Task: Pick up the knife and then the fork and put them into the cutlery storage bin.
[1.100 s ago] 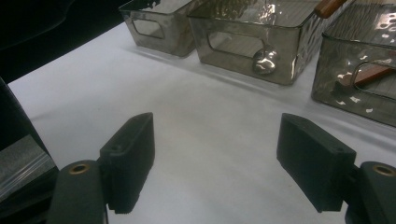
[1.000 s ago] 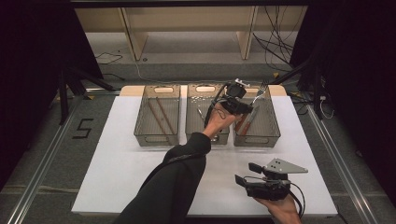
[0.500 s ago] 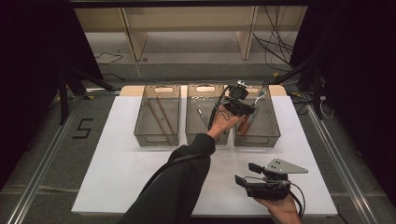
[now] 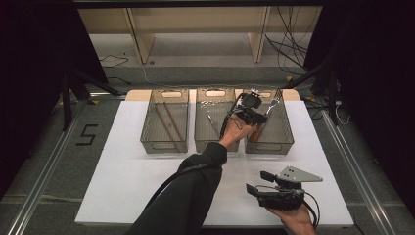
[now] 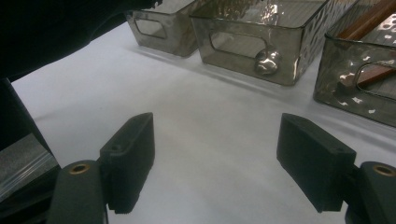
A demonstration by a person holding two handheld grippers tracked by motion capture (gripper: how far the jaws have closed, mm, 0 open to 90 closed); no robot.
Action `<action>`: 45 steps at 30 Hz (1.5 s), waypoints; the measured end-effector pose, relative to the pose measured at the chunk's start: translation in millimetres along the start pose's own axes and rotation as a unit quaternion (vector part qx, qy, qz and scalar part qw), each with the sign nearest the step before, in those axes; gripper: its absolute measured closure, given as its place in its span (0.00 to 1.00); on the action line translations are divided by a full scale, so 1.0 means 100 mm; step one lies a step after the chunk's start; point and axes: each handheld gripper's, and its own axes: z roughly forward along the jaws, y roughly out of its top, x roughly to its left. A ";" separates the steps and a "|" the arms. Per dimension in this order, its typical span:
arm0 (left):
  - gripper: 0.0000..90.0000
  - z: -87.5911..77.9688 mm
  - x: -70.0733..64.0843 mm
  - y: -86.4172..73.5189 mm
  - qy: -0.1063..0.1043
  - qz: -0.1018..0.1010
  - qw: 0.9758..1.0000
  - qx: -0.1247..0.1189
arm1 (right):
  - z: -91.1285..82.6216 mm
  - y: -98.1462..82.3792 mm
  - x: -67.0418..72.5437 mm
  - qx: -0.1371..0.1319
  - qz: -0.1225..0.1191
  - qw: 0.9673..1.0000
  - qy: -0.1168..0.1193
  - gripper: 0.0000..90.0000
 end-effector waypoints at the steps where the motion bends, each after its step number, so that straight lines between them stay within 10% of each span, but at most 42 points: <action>1: 0.85 0.00 0.00 -0.01 0.000 -0.002 1.000 0.002 | 0.00 0.00 0.00 0.000 0.000 1.000 0.000 0.32; 10: 0.82 0.03 0.02 -0.02 0.011 -0.016 1.000 0.007 | 0.00 0.00 0.00 0.000 0.000 1.000 0.000 0.32; 24: 0.55 -0.38 0.07 0.06 -0.008 -0.018 1.000 -0.016 | 0.00 0.00 0.00 0.002 0.000 1.000 -0.003 0.32; 45: 0.29 -1.30 0.41 -0.53 -0.040 -0.002 0.997 -0.062 | 0.01 0.00 0.00 -0.002 0.002 1.000 -0.009 0.32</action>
